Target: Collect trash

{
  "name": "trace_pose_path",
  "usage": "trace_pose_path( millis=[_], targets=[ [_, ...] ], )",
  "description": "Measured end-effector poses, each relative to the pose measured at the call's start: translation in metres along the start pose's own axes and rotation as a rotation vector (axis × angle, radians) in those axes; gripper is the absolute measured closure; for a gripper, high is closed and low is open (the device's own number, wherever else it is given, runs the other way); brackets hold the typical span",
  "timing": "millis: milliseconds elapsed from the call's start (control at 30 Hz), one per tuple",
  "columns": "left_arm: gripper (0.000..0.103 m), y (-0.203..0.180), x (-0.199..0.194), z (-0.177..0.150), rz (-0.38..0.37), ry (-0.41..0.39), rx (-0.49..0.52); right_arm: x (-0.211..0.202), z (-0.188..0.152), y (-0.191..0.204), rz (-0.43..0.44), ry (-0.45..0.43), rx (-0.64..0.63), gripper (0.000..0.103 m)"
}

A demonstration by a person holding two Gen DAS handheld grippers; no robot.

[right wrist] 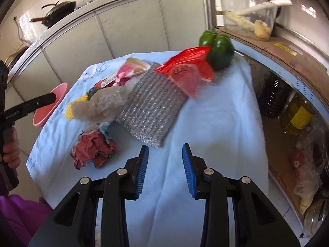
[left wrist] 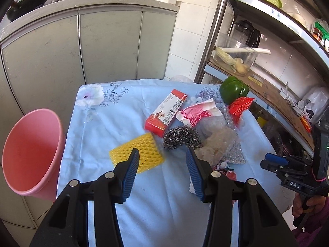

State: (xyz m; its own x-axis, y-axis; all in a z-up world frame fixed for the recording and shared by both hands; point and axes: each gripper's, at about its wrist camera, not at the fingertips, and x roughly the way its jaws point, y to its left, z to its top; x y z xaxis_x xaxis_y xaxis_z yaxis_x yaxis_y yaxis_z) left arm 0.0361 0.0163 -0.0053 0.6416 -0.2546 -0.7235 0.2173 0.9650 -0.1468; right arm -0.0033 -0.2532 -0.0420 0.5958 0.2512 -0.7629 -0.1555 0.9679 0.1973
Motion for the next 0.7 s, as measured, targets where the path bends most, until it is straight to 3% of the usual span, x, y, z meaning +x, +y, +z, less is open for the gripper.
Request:
trace_pose_path(
  millis=[267, 433, 700],
  targets=[
    [0.057, -0.006, 0.030, 0.042, 0.003, 0.037, 0.064, -0.001, 0.017, -0.005, 0.030, -0.036, 0.041, 0.068],
    [0.057, -0.011, 0.077, 0.069, -0.004, 0.113, 0.112, 0.014, 0.030, -0.015, 0.087, -0.007, 0.109, 0.068],
    [0.056, -0.020, 0.138, 0.075, 0.059, 0.203, 0.221, 0.023, 0.063, -0.036, 0.173, -0.029, 0.233, 0.068]
  ],
)
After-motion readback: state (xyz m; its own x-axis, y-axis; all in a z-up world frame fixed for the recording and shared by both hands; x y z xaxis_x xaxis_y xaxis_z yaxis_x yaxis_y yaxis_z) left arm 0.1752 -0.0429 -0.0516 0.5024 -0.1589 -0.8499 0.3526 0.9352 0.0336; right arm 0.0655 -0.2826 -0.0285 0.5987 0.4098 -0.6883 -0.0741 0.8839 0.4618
